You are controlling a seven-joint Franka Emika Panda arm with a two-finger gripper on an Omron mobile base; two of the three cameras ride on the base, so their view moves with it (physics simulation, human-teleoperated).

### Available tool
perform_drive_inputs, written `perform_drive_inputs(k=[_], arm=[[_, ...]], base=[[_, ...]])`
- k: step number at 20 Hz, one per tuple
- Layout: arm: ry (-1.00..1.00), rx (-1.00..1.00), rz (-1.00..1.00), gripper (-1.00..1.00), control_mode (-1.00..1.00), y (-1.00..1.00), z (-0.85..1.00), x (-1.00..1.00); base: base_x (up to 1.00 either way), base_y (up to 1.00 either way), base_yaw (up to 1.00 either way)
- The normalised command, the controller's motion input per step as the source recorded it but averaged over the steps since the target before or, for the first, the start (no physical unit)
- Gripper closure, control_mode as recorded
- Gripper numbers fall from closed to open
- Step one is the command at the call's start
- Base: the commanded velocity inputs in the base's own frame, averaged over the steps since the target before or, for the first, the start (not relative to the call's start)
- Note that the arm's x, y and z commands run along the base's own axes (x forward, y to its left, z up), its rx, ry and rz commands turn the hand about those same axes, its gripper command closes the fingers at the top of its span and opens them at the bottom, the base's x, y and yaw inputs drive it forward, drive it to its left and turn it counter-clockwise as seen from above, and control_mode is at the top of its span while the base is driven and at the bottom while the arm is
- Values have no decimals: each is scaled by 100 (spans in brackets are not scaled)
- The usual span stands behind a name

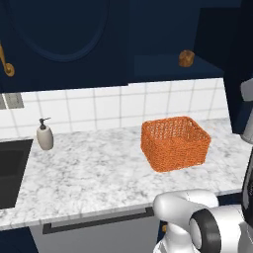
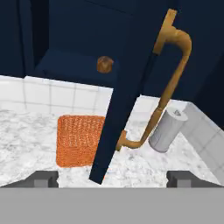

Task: Open the cabinet, pick up the bread from the cabinet and place it in the basket. Then move the basket to the dining counter.

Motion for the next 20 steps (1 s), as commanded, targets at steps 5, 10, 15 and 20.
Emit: perform_drive_inputs(k=[5,10,15,20], arm=[[54,-88,0,-100,-100,100,-13,69],[58,-77,-10,-100,-100,62,-46,100],[11,-42,-30,-100,-100,-70,-91,96],[33,-19,-26,-100,-100,-100,-19,90]], base=[[0,0,0],[0,0,0],[0,0,0],[0,0,0]])
